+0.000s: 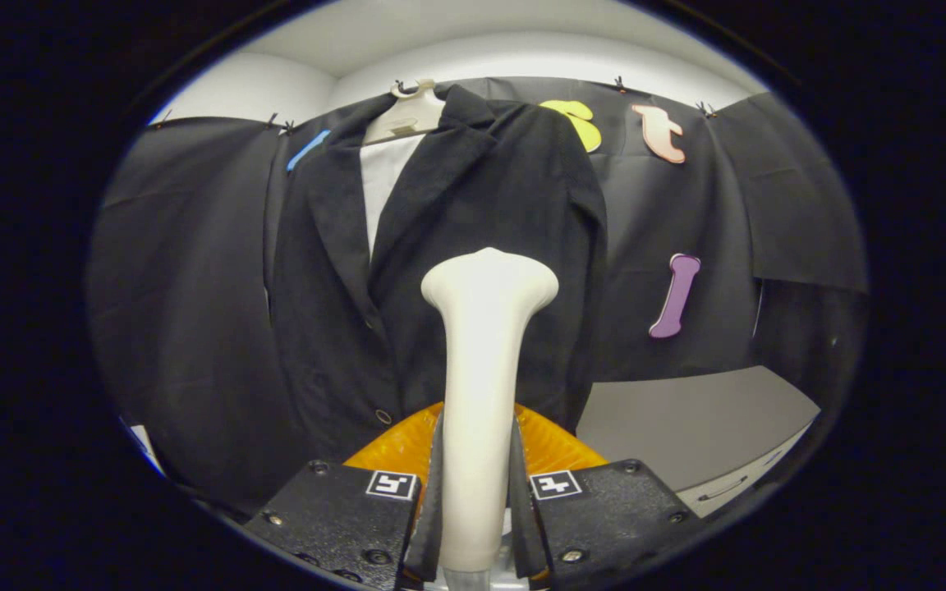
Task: Iron the clothes twice with a garment steamer, once on the left side and once on the right side.
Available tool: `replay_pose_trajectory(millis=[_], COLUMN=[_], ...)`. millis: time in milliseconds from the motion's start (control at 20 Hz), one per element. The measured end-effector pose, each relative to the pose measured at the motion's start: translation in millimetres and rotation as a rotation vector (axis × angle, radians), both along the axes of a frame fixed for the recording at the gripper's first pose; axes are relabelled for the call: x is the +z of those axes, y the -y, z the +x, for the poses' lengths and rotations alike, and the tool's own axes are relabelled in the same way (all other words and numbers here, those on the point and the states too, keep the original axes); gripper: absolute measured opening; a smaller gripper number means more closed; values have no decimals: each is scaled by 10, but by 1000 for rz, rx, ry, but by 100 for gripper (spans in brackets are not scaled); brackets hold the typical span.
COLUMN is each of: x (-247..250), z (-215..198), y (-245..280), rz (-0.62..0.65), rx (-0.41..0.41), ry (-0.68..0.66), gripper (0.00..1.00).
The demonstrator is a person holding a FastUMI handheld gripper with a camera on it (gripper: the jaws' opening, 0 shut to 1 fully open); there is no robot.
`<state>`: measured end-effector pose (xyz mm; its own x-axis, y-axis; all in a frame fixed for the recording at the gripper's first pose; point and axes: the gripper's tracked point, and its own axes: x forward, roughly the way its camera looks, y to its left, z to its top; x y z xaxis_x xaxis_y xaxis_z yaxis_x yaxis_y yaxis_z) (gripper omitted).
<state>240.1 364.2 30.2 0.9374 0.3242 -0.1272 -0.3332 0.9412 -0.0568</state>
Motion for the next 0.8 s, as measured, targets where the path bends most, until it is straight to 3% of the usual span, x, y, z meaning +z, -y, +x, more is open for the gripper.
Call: replay_pose_trajectory(millis=[800], x=[-897], z=[-83], y=[170], rz=[-52], rx=[-33], ry=[-107], gripper=[37])
